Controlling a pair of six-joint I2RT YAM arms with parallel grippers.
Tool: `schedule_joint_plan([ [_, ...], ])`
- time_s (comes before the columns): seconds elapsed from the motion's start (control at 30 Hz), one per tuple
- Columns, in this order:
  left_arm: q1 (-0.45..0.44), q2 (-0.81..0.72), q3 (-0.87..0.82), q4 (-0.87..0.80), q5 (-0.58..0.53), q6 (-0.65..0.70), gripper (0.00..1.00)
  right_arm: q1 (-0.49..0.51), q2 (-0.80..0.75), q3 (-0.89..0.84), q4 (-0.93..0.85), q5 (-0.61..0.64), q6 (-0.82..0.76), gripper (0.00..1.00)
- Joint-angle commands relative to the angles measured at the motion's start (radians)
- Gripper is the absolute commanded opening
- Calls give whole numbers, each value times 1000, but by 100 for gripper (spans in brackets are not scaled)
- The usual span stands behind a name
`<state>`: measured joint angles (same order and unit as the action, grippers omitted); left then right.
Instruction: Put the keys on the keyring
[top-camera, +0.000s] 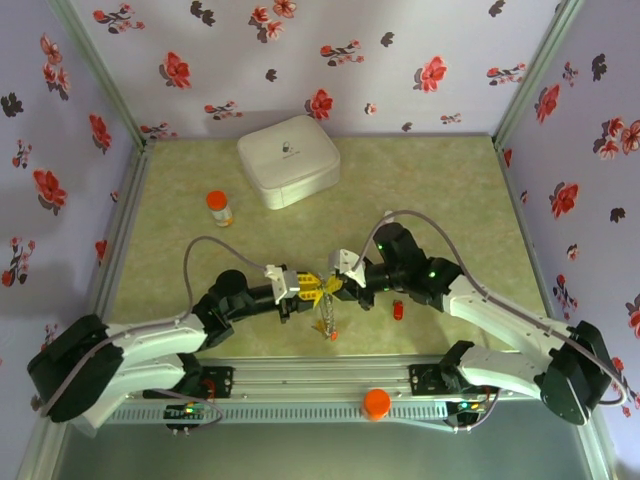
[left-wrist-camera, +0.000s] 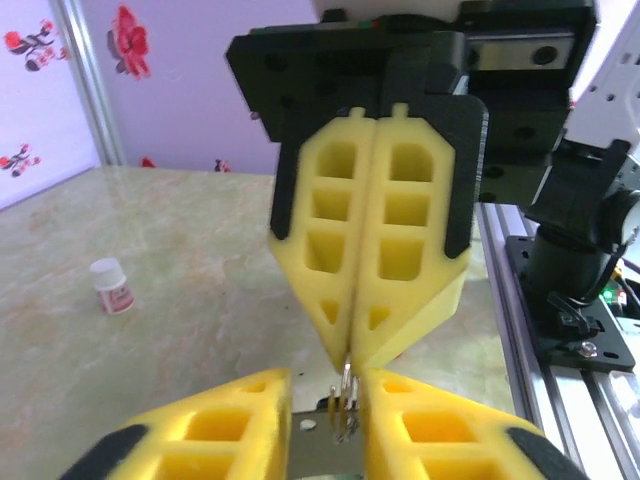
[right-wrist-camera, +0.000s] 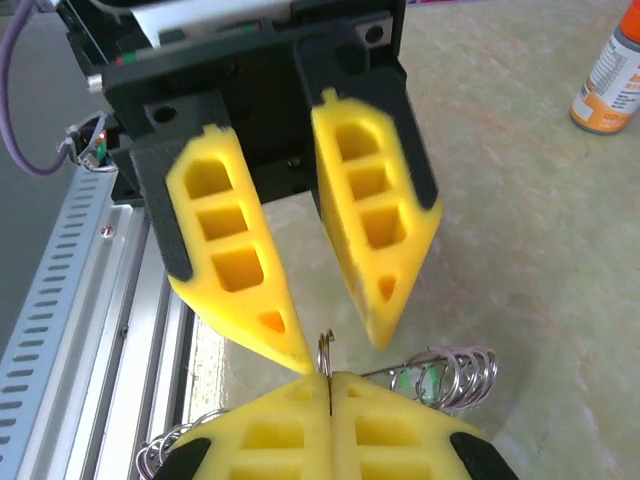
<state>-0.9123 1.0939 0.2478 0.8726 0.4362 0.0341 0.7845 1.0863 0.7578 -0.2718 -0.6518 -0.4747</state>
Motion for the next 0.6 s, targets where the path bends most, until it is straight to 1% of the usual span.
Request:
schedule_joint_plan([
  [0.0, 0, -87, 88, -249, -50, 44, 28, 8, 17, 132, -142, 71, -85, 0],
  [0.07, 1, -116, 106, -366, -63, 70, 27, 18, 46, 192, -221, 97, -117, 0],
  [0.17, 1, -137, 111, -409, -76, 79, 28, 40, 81, 248, -288, 131, -165, 0],
  [0.3, 1, -125, 147, -473, -77, 106, 30, 54, 106, 288, -305, 141, -187, 0],
  [0.57, 9, -108, 180, -459, -57, 125, 27, 88, 155, 355, -378, 165, -235, 0],
])
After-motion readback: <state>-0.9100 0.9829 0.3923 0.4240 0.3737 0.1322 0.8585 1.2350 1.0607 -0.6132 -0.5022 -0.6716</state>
